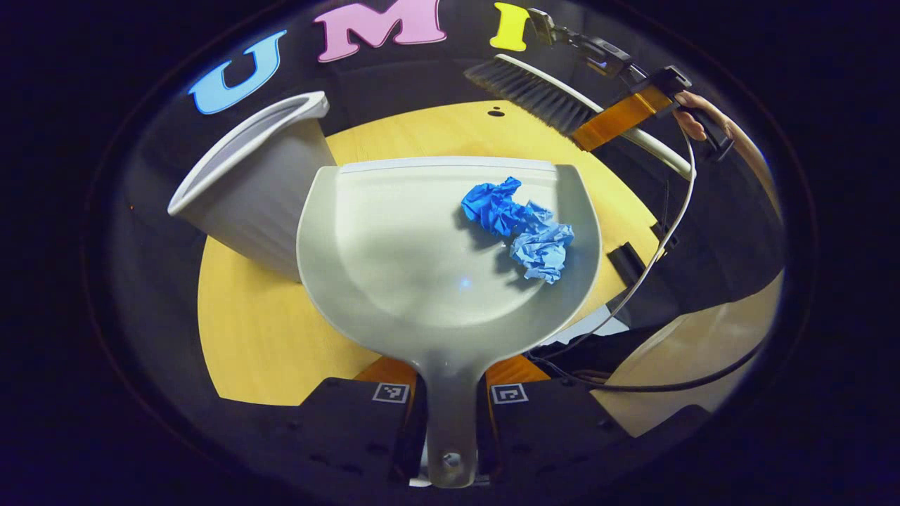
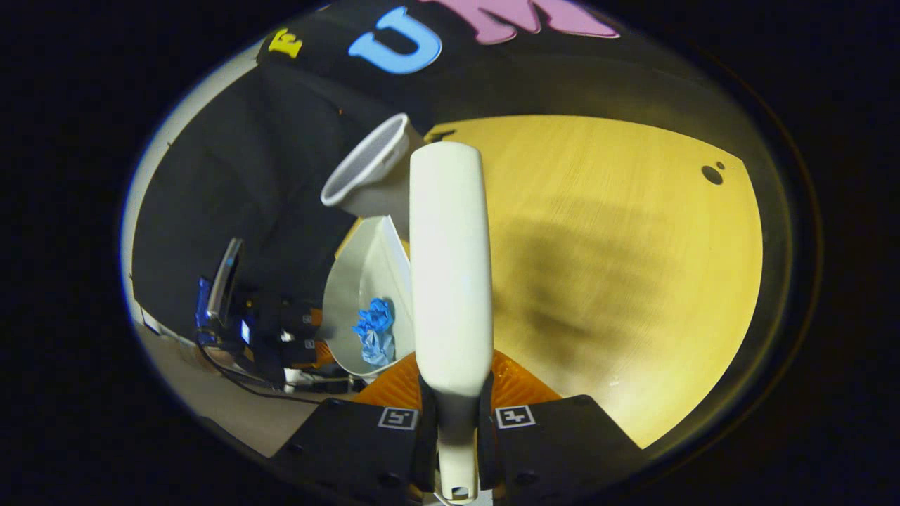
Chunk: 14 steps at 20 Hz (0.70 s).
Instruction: Pick up the small broom and dustpan from the desktop, sweep the trash into the dustpan with the broom, and then empty the trash into the garbage bin.
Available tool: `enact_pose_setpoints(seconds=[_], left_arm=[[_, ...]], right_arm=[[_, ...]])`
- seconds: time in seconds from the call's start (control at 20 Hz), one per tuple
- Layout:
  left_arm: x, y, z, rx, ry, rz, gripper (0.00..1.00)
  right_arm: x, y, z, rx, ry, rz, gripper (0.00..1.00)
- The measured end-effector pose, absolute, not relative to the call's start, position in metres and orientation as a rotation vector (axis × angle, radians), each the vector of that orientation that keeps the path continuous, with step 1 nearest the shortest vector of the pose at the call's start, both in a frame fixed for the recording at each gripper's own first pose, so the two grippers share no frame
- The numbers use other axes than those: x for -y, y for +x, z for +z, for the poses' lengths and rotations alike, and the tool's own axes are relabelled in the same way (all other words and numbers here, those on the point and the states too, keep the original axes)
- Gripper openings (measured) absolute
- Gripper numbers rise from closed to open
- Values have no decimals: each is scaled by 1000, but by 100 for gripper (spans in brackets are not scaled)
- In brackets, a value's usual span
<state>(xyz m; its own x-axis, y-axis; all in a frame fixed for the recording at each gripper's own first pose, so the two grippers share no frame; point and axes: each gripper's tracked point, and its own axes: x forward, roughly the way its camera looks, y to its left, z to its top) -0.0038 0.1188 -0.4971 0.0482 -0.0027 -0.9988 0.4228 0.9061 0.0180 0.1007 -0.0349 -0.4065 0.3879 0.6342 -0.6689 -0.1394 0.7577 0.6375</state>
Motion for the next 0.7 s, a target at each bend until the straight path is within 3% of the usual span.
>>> enact_pose_setpoints(seconds=[0.2,0.4,0.55,0.7], left_arm=[[-109,11,-502,-1383,300,-305,26],[-123,45,-494,-1258,368,-237,27],[-163,100,-484,-1183,499,-138,26],[-235,135,-471,-1212,707,-42,26]], right_arm=[[72,95,-421,-905,640,394,25],[105,68,-463,-905,661,246,25],[109,68,-474,-951,605,221,25],[93,69,-475,-967,616,256,25]])
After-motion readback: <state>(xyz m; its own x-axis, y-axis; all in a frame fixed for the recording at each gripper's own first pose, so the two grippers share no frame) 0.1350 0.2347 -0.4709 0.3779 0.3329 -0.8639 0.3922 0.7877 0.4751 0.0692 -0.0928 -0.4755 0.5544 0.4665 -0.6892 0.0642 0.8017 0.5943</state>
